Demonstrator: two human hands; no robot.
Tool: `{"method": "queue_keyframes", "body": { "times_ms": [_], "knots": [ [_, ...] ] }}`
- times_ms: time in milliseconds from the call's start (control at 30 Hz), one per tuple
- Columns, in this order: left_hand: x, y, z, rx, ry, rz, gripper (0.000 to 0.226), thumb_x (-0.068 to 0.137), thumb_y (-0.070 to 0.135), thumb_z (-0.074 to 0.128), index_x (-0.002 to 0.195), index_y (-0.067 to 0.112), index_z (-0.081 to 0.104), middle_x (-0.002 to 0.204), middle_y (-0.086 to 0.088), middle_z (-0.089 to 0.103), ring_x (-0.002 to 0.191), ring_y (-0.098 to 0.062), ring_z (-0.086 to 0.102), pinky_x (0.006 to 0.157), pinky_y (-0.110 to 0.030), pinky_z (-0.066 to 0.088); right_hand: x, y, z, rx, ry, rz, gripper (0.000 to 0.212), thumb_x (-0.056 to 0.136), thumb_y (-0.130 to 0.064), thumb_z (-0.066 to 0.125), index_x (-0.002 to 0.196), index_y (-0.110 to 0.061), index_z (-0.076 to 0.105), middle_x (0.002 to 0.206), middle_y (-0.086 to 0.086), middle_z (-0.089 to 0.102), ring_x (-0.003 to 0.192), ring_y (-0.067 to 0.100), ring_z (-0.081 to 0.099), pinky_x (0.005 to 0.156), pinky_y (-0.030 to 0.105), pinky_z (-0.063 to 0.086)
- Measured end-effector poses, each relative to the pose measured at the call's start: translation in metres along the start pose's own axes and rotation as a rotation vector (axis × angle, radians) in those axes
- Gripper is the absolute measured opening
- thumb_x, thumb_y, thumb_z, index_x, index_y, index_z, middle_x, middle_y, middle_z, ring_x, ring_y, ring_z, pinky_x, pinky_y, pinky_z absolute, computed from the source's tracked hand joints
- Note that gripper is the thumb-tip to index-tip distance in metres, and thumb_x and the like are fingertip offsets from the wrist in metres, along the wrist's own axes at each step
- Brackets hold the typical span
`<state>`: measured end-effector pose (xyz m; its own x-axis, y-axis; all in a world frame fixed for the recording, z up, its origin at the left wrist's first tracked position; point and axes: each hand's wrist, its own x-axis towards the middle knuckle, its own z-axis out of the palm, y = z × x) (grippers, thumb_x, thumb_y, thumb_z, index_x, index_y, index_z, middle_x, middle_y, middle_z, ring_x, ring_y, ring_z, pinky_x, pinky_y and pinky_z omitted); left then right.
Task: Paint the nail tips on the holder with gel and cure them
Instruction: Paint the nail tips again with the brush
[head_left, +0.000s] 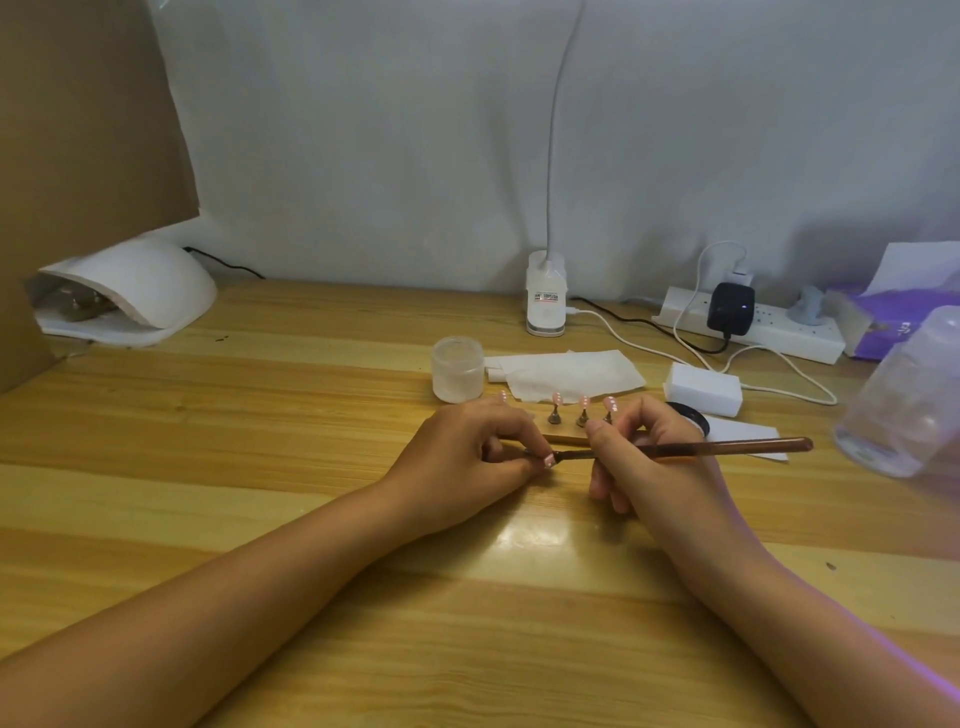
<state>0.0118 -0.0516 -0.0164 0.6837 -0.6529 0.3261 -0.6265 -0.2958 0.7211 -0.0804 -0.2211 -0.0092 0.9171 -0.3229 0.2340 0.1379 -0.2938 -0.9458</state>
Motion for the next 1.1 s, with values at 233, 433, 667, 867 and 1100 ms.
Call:
{"method": "queue_keyframes", "body": {
  "times_ms": [233,433,667,867,1100],
  "knots": [
    [0.0001,0.0006,0.0005,-0.015,0.004,-0.003,0.006,0.082,0.019,0.078,0.088,0.021,0.077,0.09,0.003,0.065,0.062,-0.012,0.05,0.062,-0.032,0.042,0.0004,-0.0005,-0.0012,0.041,0.064,0.026,0.025,0.096,-0.022,0.059,0.08,-0.004,0.053,0.054,0.01,0.061,0.043,0.009,0.049,0.043,0.017,0.041],
    [-0.0002,0.0003,0.0002,-0.007,0.007,-0.007,0.009,0.081,0.016,0.078,0.087,0.022,0.077,0.087,0.008,0.063,0.063,-0.016,0.054,0.063,-0.028,0.043,-0.0007,-0.0032,0.0005,0.069,-0.052,0.025,0.023,0.096,-0.018,0.058,0.077,-0.006,0.05,0.051,0.005,0.06,0.041,0.008,0.048,0.042,0.016,0.038],
    [-0.0001,-0.0008,0.0,-0.026,0.0,0.001,0.009,0.081,0.016,0.079,0.087,0.022,0.077,0.089,0.008,0.063,0.061,-0.009,0.052,0.063,-0.028,0.044,-0.0006,-0.0002,0.0008,-0.007,-0.055,-0.007,0.025,0.095,-0.023,0.06,0.082,-0.004,0.051,0.055,0.008,0.065,0.044,0.01,0.05,0.044,0.018,0.04],
    [0.0005,-0.0016,0.0005,-0.013,0.001,0.003,0.009,0.081,0.016,0.079,0.087,0.022,0.076,0.089,0.009,0.063,0.061,-0.009,0.052,0.063,-0.026,0.042,0.0011,0.0022,-0.0001,-0.021,-0.024,-0.011,0.025,0.094,-0.026,0.06,0.083,-0.004,0.054,0.057,0.01,0.065,0.044,0.008,0.053,0.045,0.018,0.042],
    [0.0012,-0.0017,0.0004,-0.017,0.006,0.017,0.007,0.083,0.019,0.078,0.09,0.018,0.077,0.09,0.007,0.063,0.062,-0.009,0.051,0.062,-0.022,0.041,0.0006,0.0017,-0.0003,-0.015,0.011,-0.018,0.024,0.096,-0.025,0.059,0.082,-0.006,0.054,0.057,0.01,0.064,0.044,0.007,0.052,0.045,0.015,0.042]
  ]
}}
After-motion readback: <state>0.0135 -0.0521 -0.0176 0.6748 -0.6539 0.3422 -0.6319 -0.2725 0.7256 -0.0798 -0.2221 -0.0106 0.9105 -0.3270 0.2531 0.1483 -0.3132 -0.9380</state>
